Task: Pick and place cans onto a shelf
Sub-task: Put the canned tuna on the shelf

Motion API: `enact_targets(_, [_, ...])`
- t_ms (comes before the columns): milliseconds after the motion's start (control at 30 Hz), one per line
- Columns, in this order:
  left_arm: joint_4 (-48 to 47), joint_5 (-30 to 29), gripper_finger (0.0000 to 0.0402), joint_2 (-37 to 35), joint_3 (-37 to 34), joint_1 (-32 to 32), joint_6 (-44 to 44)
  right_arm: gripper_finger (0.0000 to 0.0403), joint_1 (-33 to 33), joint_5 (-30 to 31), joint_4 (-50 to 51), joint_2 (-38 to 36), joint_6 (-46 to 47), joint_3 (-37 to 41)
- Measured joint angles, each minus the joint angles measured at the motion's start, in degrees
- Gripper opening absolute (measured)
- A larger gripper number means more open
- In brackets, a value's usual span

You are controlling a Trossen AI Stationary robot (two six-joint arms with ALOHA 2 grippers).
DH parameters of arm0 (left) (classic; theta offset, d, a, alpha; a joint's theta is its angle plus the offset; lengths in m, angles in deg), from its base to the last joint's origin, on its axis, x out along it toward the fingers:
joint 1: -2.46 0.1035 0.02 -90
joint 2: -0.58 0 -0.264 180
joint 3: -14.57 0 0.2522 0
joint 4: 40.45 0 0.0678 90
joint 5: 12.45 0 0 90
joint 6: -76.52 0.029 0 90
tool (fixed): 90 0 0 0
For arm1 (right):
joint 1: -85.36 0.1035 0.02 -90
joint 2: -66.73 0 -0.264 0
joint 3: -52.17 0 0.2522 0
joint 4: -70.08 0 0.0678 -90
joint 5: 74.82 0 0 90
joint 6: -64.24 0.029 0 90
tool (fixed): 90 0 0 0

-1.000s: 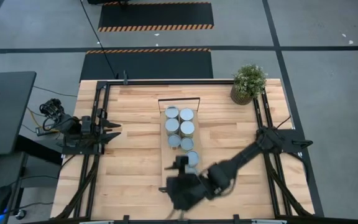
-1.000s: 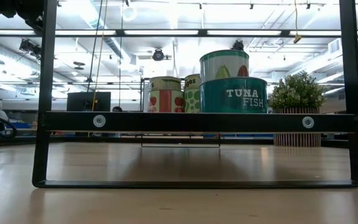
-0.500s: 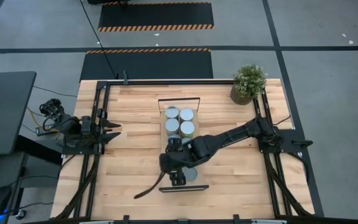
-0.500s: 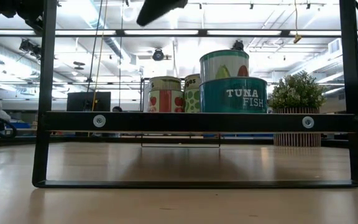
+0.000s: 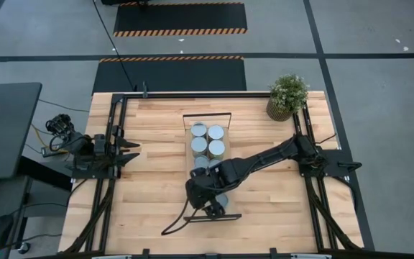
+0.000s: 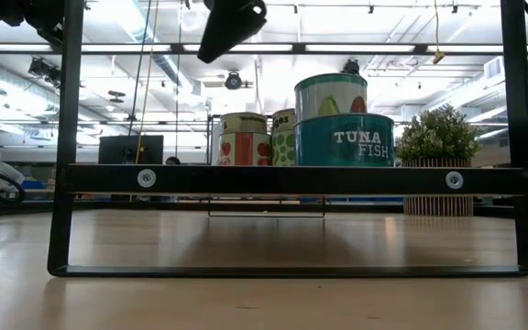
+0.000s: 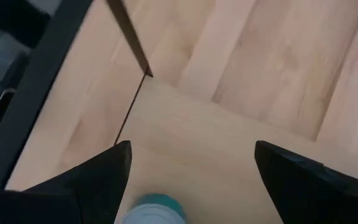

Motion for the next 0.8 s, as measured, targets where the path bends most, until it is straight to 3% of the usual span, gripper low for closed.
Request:
enact_targets(333, [0.02,0.00,0.0142,0.00,0.00,0.00,0.02,0.0348,-1.75,-3.05,-0.07,-0.01,-17.40,-0.02])
enact_targets(567, [0.02,0.00,0.0142,0.00,0.00,-0.01,0.02,0.0348,-2.29,0.87,-0.98,-0.01,-29.23,0.24])
enact_targets(800, [0.02,0.00,0.0142,0.00,0.00,-0.01,0.01,0.0348,-2.22,9.22,-3.21,0.01,-48.02,1.74])
